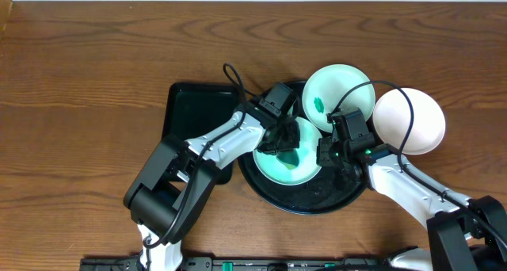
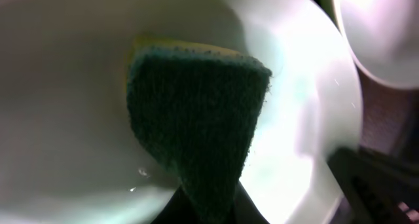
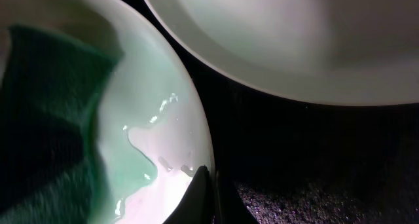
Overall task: Clean dirty plates on tray and stack at the side
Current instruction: 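Continue scrubbing the tilted green plate with the left gripper's sponge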
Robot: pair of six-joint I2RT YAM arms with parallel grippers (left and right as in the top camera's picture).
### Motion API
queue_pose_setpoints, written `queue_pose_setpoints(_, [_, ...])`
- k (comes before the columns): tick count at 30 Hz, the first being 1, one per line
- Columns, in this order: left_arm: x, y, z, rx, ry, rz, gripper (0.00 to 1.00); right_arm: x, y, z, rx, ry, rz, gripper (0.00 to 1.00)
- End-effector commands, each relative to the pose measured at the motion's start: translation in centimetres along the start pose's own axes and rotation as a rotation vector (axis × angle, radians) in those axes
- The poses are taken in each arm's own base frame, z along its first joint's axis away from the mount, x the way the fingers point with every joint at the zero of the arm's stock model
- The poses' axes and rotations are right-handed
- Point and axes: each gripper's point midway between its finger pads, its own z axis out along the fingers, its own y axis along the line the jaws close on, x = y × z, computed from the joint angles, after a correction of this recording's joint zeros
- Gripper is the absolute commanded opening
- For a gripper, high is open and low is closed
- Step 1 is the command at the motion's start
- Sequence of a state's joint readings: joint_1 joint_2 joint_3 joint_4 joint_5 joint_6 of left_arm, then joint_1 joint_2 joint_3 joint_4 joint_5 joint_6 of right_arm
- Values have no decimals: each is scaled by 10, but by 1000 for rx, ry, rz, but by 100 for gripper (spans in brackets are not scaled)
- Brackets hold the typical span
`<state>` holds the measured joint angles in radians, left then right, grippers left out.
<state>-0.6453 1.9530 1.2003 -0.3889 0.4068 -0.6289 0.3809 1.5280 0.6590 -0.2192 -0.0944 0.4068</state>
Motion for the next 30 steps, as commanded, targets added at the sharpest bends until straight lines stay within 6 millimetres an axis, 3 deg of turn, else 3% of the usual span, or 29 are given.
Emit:
queue_pose_setpoints(1, [5,-21,-21,91,11,27,8,6,9,0,-44,22,-2,1])
queue_pose_setpoints(5, [-8,-23,-48,81,-74,52,8,6,9,0,-44,22,-2,1])
queue_pose_setpoints(9, [-12,-5,-56,-28,-126,41,8,6,9,0,-44,23,-2,1])
queue_pose_setpoints(20, [-1,60,-46,-340,-179,33,7,8,12,-1,-65,31,-2,1])
queue_pose_setpoints(25, [10,70,-32,-328,-162,32,7,8,12,-1,-65,31,-2,1])
queue_pose_setpoints(30, [26,64,-17,-231,-109,6,7,8,12,-1,-65,31,-2,1])
